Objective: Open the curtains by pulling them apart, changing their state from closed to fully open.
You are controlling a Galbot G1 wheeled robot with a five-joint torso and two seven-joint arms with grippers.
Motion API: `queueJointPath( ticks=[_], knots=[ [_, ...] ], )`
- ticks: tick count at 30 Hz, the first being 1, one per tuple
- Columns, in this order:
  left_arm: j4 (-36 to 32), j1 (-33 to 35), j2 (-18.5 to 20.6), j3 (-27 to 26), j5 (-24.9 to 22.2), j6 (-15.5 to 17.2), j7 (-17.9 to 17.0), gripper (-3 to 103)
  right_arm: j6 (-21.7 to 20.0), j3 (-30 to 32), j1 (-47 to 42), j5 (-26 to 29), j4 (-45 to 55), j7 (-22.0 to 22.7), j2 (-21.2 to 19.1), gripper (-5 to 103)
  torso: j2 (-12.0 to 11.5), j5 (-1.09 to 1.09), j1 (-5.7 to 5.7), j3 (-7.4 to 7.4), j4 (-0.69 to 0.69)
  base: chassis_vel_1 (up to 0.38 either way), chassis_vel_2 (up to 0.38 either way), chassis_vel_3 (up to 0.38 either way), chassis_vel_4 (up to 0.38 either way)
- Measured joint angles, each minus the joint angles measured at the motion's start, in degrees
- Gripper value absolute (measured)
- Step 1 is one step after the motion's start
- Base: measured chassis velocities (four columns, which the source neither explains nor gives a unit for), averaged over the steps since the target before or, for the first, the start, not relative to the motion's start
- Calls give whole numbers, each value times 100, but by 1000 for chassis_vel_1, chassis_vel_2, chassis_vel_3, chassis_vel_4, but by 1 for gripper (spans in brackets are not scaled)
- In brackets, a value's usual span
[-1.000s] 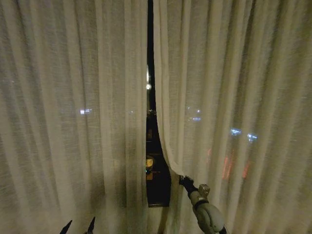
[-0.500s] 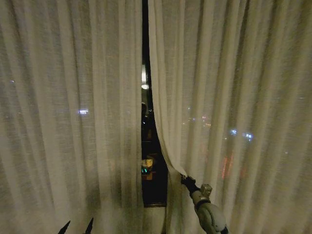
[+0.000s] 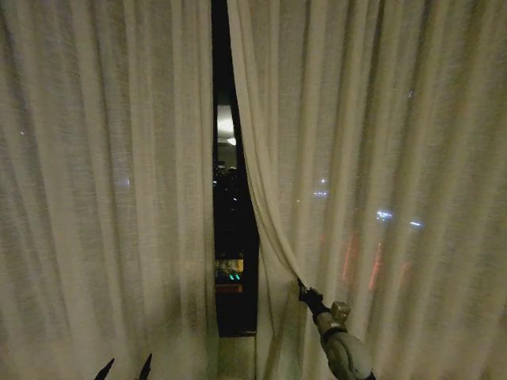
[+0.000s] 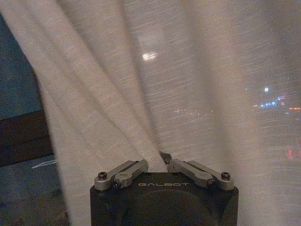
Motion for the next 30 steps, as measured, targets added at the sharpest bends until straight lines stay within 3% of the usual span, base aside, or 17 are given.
queueJointPath(
  ticks=[23, 30],
  knots=[
    [139, -16, 116, -28, -124, -123, 23, 100, 87, -78, -17, -196, -16, 48, 2, 0, 0, 0, 1, 0, 1, -178, -177, 180, 170],
    [126, -3, 135, -63, -141, -136, 29, 100, 82, -79, -2, -202, -30, 53, 0, 0, 0, 1, 0, 0, -2, -326, -303, 305, 305]
  ],
)
